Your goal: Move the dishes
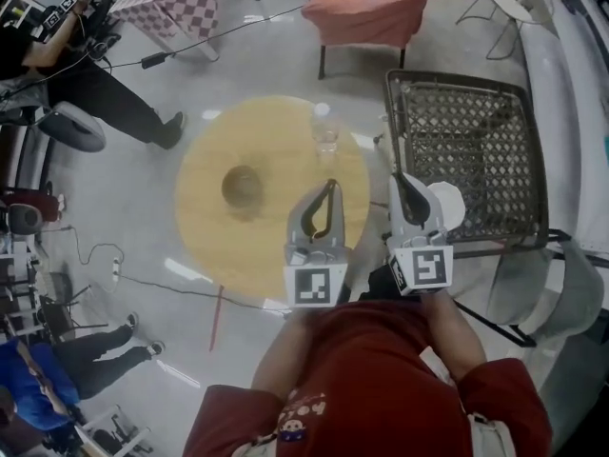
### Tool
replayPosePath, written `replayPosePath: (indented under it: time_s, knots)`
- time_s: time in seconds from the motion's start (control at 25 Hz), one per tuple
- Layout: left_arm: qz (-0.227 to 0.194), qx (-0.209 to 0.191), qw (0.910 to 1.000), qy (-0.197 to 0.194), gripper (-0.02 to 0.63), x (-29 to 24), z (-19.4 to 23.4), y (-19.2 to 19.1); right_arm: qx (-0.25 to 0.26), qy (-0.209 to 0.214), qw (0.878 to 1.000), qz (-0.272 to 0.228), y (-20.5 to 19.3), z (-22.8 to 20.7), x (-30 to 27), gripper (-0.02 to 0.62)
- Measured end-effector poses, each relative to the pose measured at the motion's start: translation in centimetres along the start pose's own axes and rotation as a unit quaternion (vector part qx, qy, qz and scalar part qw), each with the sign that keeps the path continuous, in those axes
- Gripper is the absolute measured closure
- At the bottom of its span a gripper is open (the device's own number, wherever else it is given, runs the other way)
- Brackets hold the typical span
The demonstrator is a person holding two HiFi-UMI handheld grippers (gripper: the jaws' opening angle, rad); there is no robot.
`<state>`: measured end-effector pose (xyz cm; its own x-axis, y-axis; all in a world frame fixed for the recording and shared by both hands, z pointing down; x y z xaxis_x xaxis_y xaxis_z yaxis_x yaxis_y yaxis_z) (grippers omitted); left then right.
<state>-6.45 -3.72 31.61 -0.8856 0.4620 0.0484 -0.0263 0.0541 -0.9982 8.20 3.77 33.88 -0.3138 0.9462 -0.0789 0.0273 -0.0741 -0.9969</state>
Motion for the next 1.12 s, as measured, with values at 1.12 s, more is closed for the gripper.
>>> replayPosePath:
  time_s: [1.12]
  knots:
    - [0.010,0.015,0.9781,-0.207,0.598,-14.9,-19.7,-1.5,-0.034,-0.232,0.972,0.017,-2.6,-23.3,9.4,0.574]
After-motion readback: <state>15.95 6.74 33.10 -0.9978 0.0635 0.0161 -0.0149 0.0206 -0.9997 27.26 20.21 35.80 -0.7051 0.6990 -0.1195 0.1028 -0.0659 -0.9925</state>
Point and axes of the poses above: the fingertips, and each gripper's own axes: x backward along the fingers, z to its left, y out of its top, the point moved 7 cm from there along x, backward along the fingers, and after that the axes turned 9 degrees about -y, right-handed, at the moved point
